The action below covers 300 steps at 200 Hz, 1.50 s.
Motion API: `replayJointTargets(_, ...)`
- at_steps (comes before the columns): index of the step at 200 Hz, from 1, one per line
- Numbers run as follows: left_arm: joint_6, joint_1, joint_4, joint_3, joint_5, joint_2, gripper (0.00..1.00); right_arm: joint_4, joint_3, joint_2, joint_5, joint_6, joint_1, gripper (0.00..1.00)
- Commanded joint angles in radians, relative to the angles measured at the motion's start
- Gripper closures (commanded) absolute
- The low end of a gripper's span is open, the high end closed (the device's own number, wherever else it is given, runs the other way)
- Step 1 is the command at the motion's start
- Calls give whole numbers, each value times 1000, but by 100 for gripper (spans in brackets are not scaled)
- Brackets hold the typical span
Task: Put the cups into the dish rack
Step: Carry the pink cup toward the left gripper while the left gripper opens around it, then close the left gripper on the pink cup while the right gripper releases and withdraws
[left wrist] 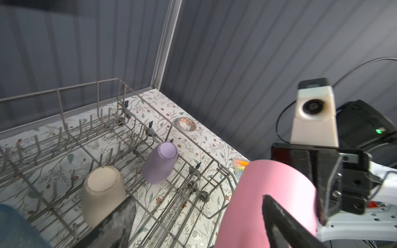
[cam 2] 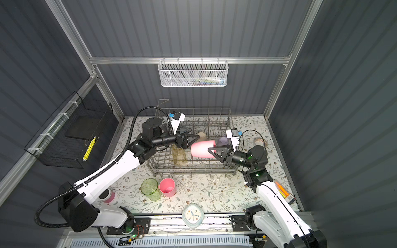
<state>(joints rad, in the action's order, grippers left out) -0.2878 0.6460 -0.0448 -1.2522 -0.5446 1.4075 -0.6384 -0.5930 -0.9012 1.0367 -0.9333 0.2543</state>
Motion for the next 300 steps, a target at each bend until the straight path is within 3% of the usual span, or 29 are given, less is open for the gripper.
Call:
replayJointTargets(1, -53, -7, -101, 15, -130, -20, 9, -213, 18, -12, 35, -131, -18, 91)
replayJointTargets(64, -65, -2, -104, 4, -314, 30, 9, -421, 29, -82, 36, -263, -43, 91)
replayJointTargets(89, -16, 13, -24, -21, -317, 53, 9, -545, 20, -136, 36, -343, -47, 91)
replayJointTargets(148, -5, 23, -21, -14, -316, 54, 10, -754, 6, -272, 26, -473, -50, 91)
replayJointTargets(243, -39, 25, -79, -27, -339, 86, 21, -827, 11, -308, 22, -512, -50, 90)
replayJointTargets(300, -57, 26, -99, -27, -341, 93, 20, -840, 22, -315, 21, -516, -50, 89)
